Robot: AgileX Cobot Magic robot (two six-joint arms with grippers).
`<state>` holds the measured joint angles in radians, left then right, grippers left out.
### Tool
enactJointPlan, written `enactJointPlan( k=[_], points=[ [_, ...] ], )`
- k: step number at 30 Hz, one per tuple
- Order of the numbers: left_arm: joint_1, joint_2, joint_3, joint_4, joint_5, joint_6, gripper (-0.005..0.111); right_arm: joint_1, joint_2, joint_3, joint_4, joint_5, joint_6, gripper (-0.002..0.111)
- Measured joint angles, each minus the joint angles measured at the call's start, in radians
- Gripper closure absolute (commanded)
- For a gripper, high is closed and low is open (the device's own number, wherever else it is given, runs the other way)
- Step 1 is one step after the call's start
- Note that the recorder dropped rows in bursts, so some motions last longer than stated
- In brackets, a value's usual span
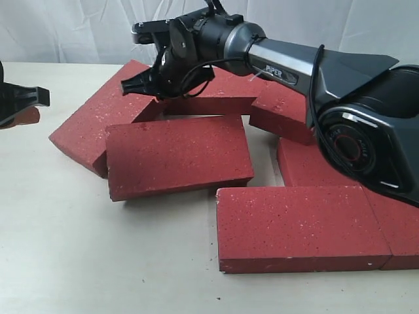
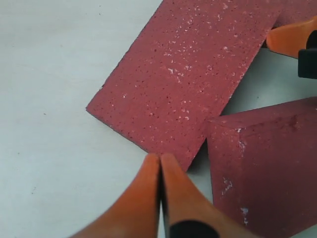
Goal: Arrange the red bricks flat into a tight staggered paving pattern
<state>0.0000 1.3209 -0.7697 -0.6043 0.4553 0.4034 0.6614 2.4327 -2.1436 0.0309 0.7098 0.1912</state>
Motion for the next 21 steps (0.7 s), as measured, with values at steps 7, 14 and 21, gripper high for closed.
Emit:
enactJointPlan(
  k=[7,14,21],
  points=[
    [0.0,0.0,0.0,-0.001,-0.002,0.011,0.107,0.006,0.0,0.0,0.193,-0.099,-0.101,0.109],
    [0.0,0.0,0.0,-0.001,-0.006,0.016,0.107,0.017,-0.011,0.0,0.383,-0.061,-0.396,0.109],
    [0.0,0.0,0.0,-0.025,-0.006,0.019,0.107,0.008,-0.042,-0.005,-0.118,0.042,0.004,0.109]
  ],
)
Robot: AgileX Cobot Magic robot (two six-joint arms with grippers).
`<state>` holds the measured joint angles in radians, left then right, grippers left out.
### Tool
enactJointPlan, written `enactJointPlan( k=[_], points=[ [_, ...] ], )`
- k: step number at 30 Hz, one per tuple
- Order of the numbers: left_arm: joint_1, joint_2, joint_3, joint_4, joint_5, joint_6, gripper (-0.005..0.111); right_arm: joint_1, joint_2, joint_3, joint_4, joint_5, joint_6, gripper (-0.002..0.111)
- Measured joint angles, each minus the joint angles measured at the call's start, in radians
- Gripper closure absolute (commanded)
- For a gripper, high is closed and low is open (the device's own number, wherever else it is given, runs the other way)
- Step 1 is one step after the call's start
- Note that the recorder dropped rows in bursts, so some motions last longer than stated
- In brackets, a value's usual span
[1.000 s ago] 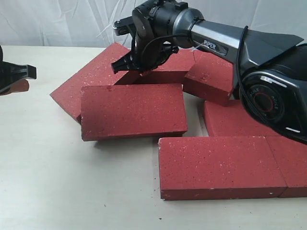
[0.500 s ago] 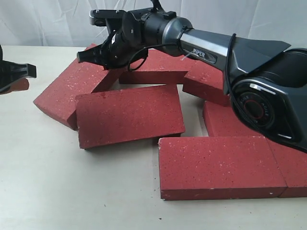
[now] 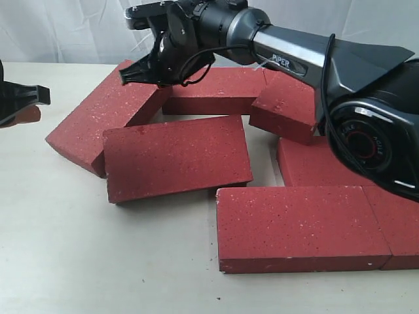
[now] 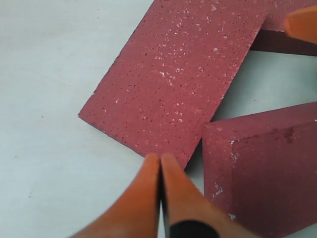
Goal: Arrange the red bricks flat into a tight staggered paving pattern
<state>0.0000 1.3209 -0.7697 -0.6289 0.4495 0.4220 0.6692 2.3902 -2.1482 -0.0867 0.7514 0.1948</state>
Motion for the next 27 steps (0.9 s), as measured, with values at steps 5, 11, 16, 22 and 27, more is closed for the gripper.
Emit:
enactJointPlan(
  k=[5,11,16,22,27],
  points=[
    [0.0,0.0,0.0,-0.004,-0.002,0.001,0.107,-0.005,0.025,0.0,-0.06,0.031,0.05,0.109],
    [0.0,0.0,0.0,-0.01,-0.009,0.001,0.107,0.004,0.066,0.0,0.057,-0.075,0.059,0.109],
    [0.0,0.0,0.0,-0.012,-0.016,0.001,0.107,0.03,0.066,0.0,0.174,-0.221,0.036,0.109],
    [0.0,0.0,0.0,-0.022,-0.031,0.002,0.107,0.053,0.04,0.0,0.201,-0.207,-0.052,0.109],
    [0.0,0.0,0.0,-0.026,-0.034,0.003,0.107,0.051,-0.103,0.0,0.172,0.147,-0.262,0.109]
  ],
)
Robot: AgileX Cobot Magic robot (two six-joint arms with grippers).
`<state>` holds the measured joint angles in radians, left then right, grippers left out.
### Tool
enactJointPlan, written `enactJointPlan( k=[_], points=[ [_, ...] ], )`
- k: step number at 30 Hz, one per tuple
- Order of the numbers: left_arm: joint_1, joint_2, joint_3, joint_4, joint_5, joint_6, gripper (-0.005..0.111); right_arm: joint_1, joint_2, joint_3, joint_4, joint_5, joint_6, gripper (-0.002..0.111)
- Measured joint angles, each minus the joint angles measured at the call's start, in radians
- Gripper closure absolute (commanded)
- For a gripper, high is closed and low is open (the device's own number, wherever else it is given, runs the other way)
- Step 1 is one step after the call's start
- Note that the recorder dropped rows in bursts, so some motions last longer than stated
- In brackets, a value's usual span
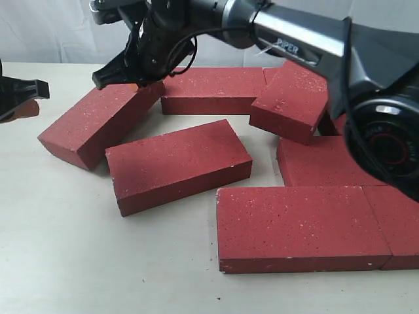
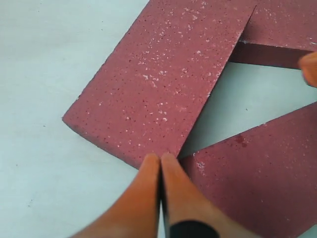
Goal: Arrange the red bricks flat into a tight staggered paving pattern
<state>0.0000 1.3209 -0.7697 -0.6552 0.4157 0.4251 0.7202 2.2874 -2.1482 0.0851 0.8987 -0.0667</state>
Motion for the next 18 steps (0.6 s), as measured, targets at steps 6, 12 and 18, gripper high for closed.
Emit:
enactJointPlan(
  k=[6,12,18],
  points=[
    [-0.032,0.0,0.0,-0.05,0.065,0.1,0.107,-0.069,0.028,-0.003,-0.076,0.125,0.067,0.109],
    [-0.084,0.0,0.0,-0.048,0.077,0.123,0.107,-0.055,0.041,0.0,0.097,0.29,-0.142,0.109],
    [-0.096,0.0,0.004,-0.089,0.146,0.133,0.107,-0.053,0.06,-0.002,0.048,-0.017,0.014,0.109]
  ],
)
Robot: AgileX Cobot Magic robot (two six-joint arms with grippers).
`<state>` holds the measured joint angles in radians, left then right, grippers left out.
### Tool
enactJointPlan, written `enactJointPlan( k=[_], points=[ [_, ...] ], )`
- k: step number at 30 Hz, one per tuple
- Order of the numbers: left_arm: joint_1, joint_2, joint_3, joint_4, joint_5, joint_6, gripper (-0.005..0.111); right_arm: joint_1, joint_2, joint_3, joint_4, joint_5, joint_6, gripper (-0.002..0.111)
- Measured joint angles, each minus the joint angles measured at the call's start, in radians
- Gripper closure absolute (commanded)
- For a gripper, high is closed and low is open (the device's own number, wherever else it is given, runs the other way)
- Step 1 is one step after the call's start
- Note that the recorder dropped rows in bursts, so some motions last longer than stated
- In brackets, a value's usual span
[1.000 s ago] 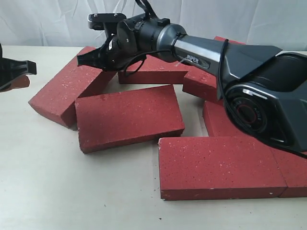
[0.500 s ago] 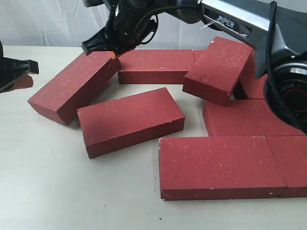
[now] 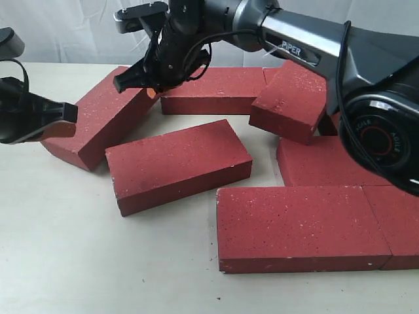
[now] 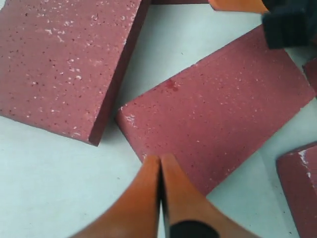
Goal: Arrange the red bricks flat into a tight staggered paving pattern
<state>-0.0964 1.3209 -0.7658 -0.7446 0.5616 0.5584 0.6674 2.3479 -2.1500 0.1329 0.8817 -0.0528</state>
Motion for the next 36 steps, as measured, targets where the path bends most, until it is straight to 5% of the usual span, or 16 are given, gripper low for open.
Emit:
enactJointPlan(
  k=[19,25,31,36],
  points=[
    [-0.002,0.0,0.031,-0.357,-0.124,0.23,0.107,-0.008,0.16,-0.005,0.095,-0.355,0.072,0.109],
    [-0.002,0.0,0.031,-0.376,-0.124,0.234,0.107,-0.008,0.184,-0.005,0.183,-0.364,0.047,0.109],
    [-0.002,0.0,0.031,-0.387,-0.124,0.234,0.107,-0.008,0.126,-0.005,0.379,-0.34,-0.212,0.109],
    [-0.002,0.0,0.031,-0.391,-0.124,0.236,0.107,-0.007,0.031,-0.005,0.233,-0.212,-0.253,0.109]
  ],
)
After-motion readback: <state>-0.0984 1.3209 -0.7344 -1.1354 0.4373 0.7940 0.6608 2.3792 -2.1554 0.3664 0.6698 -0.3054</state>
